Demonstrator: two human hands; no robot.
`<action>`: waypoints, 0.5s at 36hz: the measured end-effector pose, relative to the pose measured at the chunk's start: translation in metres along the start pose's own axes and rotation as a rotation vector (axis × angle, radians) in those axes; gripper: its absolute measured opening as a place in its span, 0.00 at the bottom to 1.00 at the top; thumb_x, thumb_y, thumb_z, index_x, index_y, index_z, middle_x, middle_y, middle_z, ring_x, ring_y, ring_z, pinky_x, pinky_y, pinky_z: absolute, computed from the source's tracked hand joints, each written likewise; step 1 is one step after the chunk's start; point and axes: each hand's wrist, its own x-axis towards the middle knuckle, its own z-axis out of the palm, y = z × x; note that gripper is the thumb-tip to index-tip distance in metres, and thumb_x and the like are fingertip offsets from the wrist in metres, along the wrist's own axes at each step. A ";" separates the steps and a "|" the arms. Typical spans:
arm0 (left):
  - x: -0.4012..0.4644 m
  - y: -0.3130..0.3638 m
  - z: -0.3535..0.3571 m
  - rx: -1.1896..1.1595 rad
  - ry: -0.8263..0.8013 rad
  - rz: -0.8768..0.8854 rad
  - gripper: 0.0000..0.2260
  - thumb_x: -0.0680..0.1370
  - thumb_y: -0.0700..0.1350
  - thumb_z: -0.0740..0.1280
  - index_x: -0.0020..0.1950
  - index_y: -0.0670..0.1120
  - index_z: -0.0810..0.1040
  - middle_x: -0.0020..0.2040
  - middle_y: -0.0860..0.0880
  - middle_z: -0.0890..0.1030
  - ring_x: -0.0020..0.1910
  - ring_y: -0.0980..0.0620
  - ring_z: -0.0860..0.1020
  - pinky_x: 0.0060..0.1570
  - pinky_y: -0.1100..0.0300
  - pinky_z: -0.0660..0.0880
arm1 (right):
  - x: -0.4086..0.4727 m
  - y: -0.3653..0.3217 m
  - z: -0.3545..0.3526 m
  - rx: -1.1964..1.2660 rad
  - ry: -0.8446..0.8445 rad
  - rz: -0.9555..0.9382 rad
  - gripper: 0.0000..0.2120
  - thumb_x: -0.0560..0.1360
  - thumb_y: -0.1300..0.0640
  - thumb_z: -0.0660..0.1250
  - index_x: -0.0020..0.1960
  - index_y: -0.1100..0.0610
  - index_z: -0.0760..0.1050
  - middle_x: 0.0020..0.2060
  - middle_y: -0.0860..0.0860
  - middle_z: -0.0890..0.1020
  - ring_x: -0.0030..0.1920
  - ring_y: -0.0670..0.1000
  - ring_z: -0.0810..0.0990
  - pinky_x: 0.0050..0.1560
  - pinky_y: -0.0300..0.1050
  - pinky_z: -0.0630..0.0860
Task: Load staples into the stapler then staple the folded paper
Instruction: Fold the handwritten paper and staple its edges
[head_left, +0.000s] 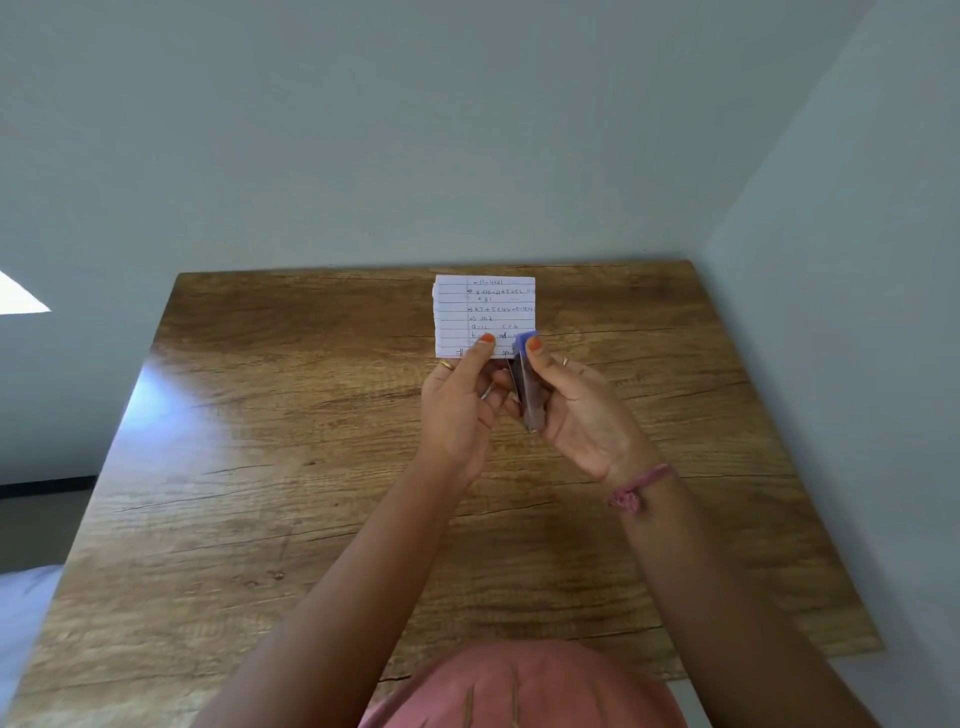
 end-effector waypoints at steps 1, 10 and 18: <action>0.000 0.000 0.000 -0.004 0.005 -0.001 0.10 0.79 0.41 0.66 0.58 0.39 0.80 0.41 0.45 0.82 0.33 0.53 0.75 0.28 0.61 0.75 | 0.000 0.000 0.000 0.002 -0.005 0.000 0.23 0.71 0.52 0.70 0.61 0.64 0.77 0.51 0.59 0.83 0.47 0.51 0.82 0.49 0.45 0.77; -0.002 -0.001 0.003 -0.037 0.026 0.014 0.11 0.80 0.43 0.66 0.60 0.43 0.79 0.49 0.43 0.83 0.37 0.52 0.77 0.36 0.58 0.75 | 0.001 0.004 -0.007 -0.011 -0.047 -0.037 0.10 0.72 0.51 0.70 0.49 0.54 0.84 0.46 0.54 0.85 0.46 0.50 0.82 0.47 0.44 0.78; -0.002 0.002 0.005 -0.065 0.063 0.024 0.07 0.80 0.42 0.65 0.57 0.44 0.79 0.53 0.41 0.83 0.47 0.49 0.81 0.43 0.58 0.79 | 0.002 0.010 -0.009 0.021 -0.006 -0.048 0.15 0.71 0.54 0.71 0.55 0.60 0.79 0.49 0.56 0.84 0.46 0.51 0.84 0.39 0.42 0.80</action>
